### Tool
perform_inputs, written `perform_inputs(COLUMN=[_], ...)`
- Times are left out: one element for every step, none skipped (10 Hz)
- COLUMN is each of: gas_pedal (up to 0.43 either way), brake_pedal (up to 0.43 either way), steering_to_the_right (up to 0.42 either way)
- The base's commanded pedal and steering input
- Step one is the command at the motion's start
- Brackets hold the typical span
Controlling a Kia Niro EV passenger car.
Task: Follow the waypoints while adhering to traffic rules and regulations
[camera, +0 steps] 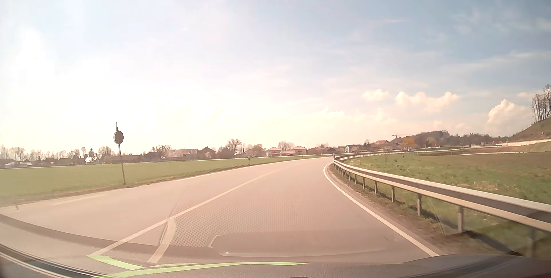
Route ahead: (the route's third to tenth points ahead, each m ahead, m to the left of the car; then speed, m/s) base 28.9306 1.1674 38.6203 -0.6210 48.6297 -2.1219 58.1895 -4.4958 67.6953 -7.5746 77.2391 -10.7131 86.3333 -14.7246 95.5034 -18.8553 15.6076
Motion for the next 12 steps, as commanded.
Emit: perform_inputs(gas_pedal=[0.197,0.197,0.197,0.197,0.197,0.197,0.197,0.197,0.197,0.197,0.197,0.197], brake_pedal=[0.000,0.000,0.000,0.000,0.000,0.000,0.000,0.000,0.000,0.000,0.000,0.000], steering_to_the_right=[0.023,0.023,0.023,0.023,0.023,0.023,0.022,0.022,0.022,0.022,0.022,0.022])
